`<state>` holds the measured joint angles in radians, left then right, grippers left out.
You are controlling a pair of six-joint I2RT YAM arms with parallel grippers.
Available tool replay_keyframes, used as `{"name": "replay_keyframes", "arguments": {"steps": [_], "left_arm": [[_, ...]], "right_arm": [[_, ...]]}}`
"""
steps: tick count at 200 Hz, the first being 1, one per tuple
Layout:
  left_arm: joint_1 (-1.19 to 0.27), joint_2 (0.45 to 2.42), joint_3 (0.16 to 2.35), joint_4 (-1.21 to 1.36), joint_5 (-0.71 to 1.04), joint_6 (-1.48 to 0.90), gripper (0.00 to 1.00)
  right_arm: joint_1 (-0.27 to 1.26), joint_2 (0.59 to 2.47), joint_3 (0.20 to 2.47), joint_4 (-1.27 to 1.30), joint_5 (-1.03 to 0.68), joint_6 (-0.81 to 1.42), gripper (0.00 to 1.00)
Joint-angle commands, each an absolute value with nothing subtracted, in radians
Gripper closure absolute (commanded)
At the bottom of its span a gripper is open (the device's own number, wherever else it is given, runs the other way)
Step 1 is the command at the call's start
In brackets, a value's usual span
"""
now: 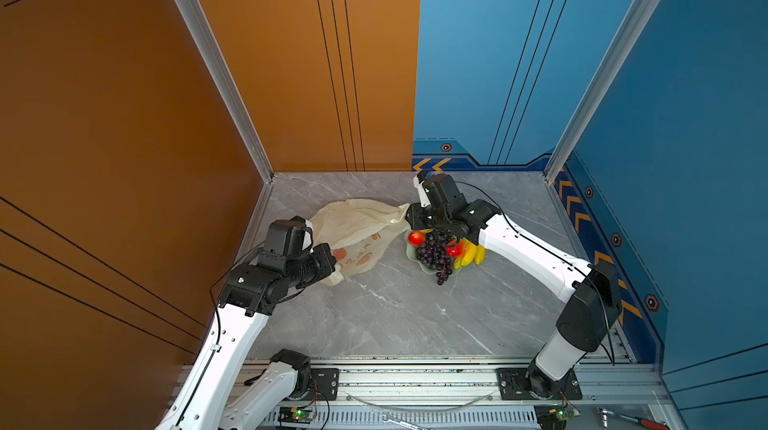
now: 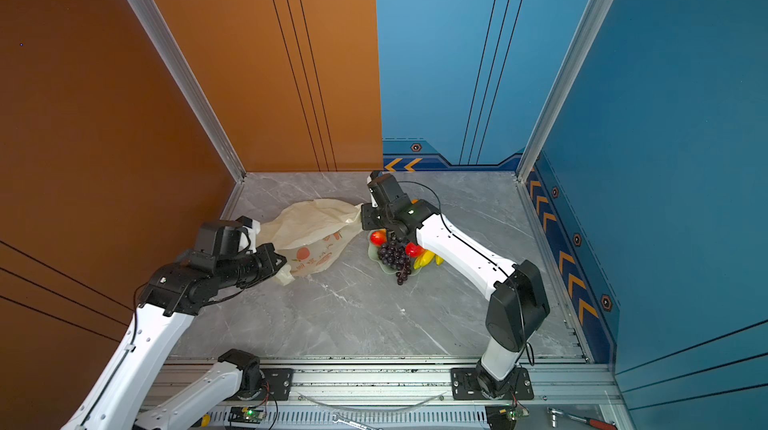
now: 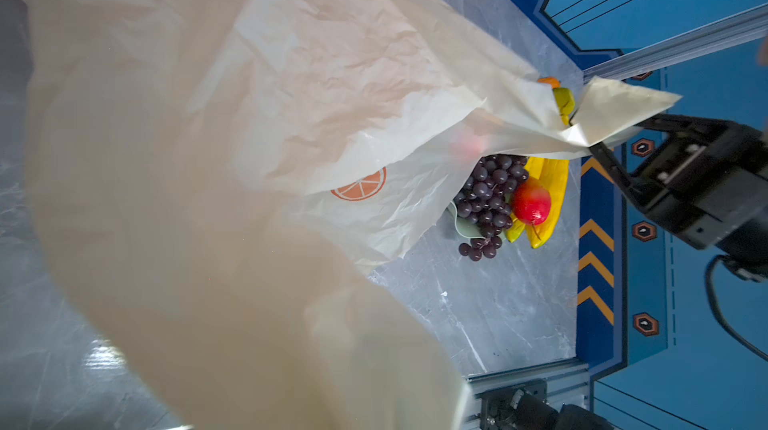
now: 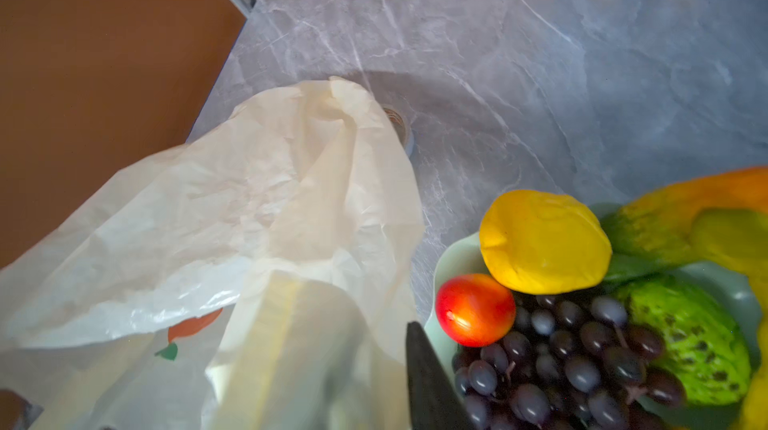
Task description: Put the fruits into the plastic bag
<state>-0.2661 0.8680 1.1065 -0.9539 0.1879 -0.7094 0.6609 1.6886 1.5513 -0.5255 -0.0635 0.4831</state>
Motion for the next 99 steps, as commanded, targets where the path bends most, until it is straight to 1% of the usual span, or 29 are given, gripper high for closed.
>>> {"name": "replay_keyframes", "arguments": {"steps": [1,16,44,61,73,99], "left_arm": [[-0.259,0.867,1.121,-0.937,0.223,-0.735,1.00],[-0.259,0.875,1.130,-0.937,0.234,-0.732,1.00],[-0.261,0.892,1.148,-0.937,0.256,-0.717,1.00],[-0.262,0.897,1.159,-0.938,0.265,-0.716,1.00],[-0.264,0.896,1.162,-0.938,0.268,-0.715,1.00],[-0.268,0.891,1.167,-0.938,0.273,-0.722,1.00]], "right_arm": [[0.611,1.586,1.555,-0.676,-0.092,0.513,0.42],[0.606,1.508,1.557,-0.746,-0.064,0.478,0.27],[0.618,1.388,1.615,-0.884,-0.070,0.472,0.25],[0.655,1.355,1.661,-0.943,-0.115,0.507,0.27],[0.693,1.353,1.679,-0.956,-0.167,0.529,0.30],[0.829,1.423,1.645,-0.880,-0.307,0.588,0.44]]}}
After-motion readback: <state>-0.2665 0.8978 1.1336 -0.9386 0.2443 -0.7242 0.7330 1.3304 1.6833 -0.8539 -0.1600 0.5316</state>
